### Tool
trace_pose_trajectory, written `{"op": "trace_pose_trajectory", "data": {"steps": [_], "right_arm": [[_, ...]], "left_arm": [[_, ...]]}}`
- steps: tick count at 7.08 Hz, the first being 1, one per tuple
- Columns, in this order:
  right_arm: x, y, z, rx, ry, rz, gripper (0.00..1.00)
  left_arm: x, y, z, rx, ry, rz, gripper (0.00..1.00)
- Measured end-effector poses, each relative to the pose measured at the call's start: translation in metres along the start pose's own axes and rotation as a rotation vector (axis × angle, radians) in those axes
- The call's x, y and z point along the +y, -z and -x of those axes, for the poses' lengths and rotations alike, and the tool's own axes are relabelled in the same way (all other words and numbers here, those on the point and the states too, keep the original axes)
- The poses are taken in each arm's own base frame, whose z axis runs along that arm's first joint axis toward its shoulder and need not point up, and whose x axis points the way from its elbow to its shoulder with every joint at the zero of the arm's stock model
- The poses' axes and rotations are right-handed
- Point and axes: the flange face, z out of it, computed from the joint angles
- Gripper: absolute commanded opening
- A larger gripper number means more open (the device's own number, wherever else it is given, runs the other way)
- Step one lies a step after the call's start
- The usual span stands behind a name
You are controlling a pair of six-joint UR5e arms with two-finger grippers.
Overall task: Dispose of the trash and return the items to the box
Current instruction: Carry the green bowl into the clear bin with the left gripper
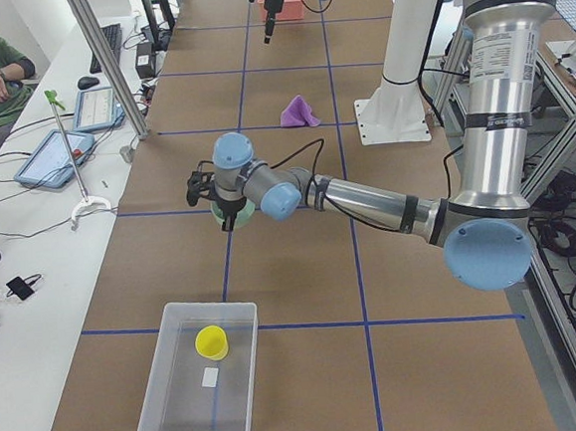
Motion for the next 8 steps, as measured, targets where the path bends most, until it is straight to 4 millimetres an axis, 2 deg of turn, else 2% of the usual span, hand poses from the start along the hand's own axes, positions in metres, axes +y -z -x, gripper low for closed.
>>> {"op": "trace_pose_trajectory", "data": {"steps": [2, 3, 4, 6, 7, 8], "right_arm": [[0.005, -0.003, 0.009, 0.003, 0.0, -0.009, 1.0], [0.006, -0.005, 0.011, 0.004, 0.001, -0.009, 1.0], [0.007, -0.006, 0.011, 0.005, 0.002, -0.008, 1.0], [0.009, -0.008, 0.012, 0.007, 0.004, -0.007, 1.0], [0.01, -0.008, 0.013, 0.008, 0.007, -0.008, 1.0], [0.011, -0.01, 0.015, 0.009, 0.01, -0.009, 1.0]], "left_arm": [[-0.029, 0.013, 0.136, -0.057, -0.08, 0.043, 0.0], [-0.031, 0.01, 0.187, -0.078, -0.101, 0.072, 0.0], [-0.022, 0.0, 0.224, -0.112, -0.103, 0.099, 0.0], [0.009, -0.033, 0.281, -0.205, -0.102, 0.128, 0.0], [0.017, -0.047, 0.294, -0.262, -0.106, 0.129, 0.0], [0.018, -0.069, 0.29, -0.306, -0.105, 0.124, 0.0]]}}
